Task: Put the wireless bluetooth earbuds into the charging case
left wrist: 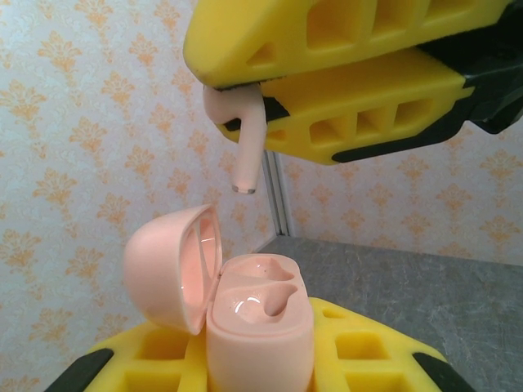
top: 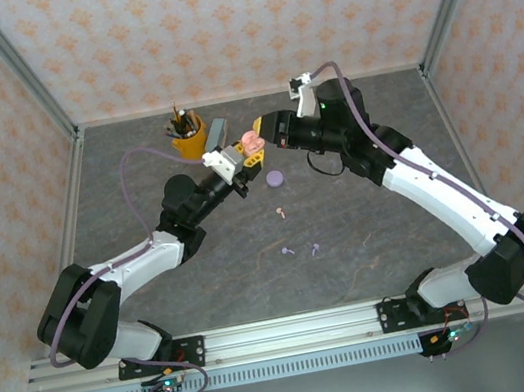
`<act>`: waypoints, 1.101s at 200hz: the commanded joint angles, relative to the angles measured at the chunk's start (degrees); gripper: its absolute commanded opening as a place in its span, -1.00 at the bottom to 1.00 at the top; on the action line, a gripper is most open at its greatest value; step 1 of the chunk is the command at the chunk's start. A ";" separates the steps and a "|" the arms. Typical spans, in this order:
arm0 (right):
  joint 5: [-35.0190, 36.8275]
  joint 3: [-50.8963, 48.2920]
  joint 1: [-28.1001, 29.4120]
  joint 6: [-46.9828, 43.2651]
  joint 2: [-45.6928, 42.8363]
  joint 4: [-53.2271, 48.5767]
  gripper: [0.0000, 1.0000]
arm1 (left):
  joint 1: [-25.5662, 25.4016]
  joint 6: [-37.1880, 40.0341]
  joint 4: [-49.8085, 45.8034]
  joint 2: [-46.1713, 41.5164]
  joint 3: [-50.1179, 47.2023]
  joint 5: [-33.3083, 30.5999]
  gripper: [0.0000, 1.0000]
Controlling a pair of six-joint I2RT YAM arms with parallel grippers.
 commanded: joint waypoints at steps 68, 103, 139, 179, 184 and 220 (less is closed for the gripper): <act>-0.40 -3.13 0.61 1.12 -0.50 3.25 -0.63 | -0.54 0.32 2.35 0.02 2.42 -0.85 -1.00; -0.46 -3.51 0.56 1.08 0.04 3.23 -0.64 | -0.55 0.27 2.27 0.02 2.57 -0.60 -1.00; -1.67 -3.19 0.63 0.52 0.84 2.47 -0.64 | -0.52 0.23 2.23 0.03 2.55 -0.60 -1.00; -0.65 -0.71 1.21 -1.93 2.81 -2.94 -0.64 | -0.54 0.14 1.94 0.11 2.75 -0.26 -1.00; -0.31 -0.32 1.34 -2.21 3.09 -3.72 -0.64 | -0.51 0.06 1.87 0.11 2.81 -0.25 -1.00; 1.93 1.25 2.13 -3.75 4.94 -8.09 -0.65 | -0.52 -0.45 2.12 0.38 2.60 -0.40 -1.00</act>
